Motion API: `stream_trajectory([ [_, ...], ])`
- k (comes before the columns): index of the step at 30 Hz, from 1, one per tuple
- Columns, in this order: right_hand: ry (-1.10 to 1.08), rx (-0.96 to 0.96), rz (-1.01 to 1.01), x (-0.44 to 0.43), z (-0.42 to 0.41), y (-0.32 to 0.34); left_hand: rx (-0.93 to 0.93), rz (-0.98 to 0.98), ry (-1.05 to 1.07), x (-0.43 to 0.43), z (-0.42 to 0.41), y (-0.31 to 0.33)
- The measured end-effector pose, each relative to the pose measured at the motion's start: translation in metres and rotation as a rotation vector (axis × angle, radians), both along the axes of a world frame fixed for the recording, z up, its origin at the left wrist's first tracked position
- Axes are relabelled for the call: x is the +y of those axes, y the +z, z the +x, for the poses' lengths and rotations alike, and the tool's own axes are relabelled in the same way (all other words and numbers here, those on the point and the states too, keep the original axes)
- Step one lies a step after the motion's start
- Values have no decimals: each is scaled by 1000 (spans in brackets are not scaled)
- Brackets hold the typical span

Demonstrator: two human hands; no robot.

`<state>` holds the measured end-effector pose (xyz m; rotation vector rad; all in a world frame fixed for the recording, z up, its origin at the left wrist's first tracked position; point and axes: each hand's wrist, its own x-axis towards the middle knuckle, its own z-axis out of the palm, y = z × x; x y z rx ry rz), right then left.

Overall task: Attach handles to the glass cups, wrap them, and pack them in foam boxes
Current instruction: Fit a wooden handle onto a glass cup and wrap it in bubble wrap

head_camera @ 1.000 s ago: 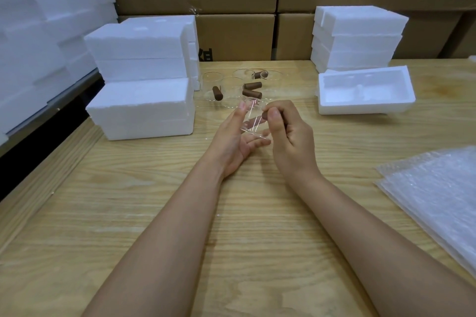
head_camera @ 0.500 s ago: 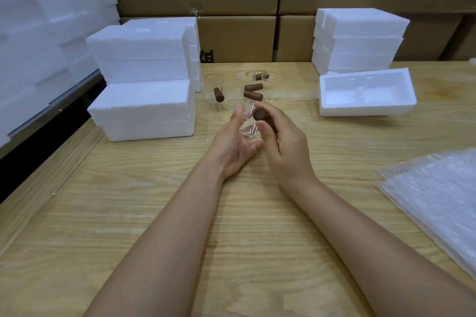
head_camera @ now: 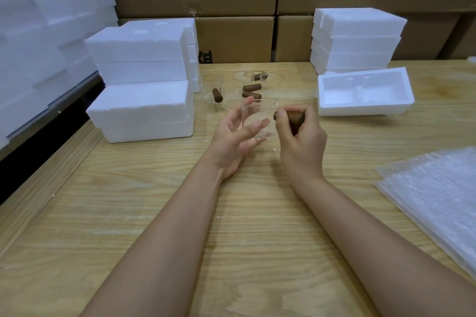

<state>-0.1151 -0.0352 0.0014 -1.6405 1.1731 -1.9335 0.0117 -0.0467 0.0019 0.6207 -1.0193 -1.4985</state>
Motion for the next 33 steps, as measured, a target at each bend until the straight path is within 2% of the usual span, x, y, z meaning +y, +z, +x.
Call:
stream_trajectory([
  [4, -5, -111, 146, -4, -1, -2, -220, -109, 168, 3, -8, -1],
  [9, 114, -387, 306, -8, -2, 2, -364, -242, 292, 2, -12, -5],
  [14, 217, -487, 350, -8, -1, 5, -410, -292, 348, -1, -13, -9],
  [25, 252, -514, 393, -15, -3, 1, -494, -302, 414, 1, -13, -7],
  [33, 384, -779, 532, -24, -5, -3, -656, -335, 492, 3, -15, -7],
])
